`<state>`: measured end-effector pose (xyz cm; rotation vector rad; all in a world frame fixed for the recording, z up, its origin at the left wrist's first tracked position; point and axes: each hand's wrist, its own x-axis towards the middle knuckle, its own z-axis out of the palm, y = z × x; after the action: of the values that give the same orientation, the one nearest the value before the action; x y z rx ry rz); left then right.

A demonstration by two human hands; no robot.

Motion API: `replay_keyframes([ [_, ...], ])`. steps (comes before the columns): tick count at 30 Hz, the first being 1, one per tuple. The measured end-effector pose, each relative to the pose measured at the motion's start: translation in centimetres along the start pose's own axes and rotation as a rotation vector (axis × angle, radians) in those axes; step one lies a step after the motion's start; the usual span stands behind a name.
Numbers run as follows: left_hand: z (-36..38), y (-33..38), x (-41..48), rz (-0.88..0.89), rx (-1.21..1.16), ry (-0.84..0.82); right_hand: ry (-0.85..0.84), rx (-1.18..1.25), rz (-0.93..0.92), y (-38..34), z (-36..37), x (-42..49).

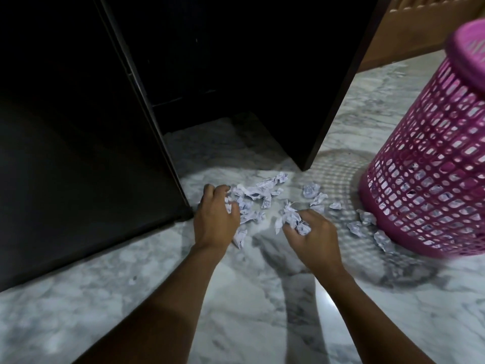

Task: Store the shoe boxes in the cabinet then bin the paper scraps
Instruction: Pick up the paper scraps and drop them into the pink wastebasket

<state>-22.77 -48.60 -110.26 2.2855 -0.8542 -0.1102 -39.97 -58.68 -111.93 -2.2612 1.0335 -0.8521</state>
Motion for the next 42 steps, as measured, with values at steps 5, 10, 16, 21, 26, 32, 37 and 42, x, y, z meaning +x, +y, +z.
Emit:
replay_keyframes([
  [5, 1.9, -0.8, 1.5, -0.016, 0.247, -0.084, -0.159, -0.079, -0.149, -1.4, -0.3, 4.8],
  [10, 3.1, -2.4, -0.2, 0.007, 0.263, -0.111, -0.438, -0.253, -0.203, -2.7, 1.5, 9.9],
  [16, 3.3, -2.3, -1.5, 0.082, 0.258, -0.065, -0.696, -0.317, -0.115, -0.2, 4.1, 10.6],
  [21, 3.8, -2.4, -1.7, 0.119, 0.349, -0.021, -0.566, -0.307, -0.184, 0.8, 4.6, 8.2],
  [26, 3.9, -2.2, -1.6, 0.101, 0.332, 0.055, -0.504, -0.255, -0.189, 1.2, 4.7, 7.2],
  [32, 4.0, -2.1, -0.6, 0.042, 0.405, -0.030, -0.350, -0.021, -0.070, 0.9, 4.1, 6.2],
  [37, 4.3, -2.2, -0.4, 0.103, 0.332, 0.053, -0.236, 0.039, -0.027, 0.8, 4.0, 5.0],
  [42, 4.7, -2.1, 0.0, 0.044, 0.335, 0.028, -0.180, -0.119, -0.044, 1.5, 4.4, 3.3],
])
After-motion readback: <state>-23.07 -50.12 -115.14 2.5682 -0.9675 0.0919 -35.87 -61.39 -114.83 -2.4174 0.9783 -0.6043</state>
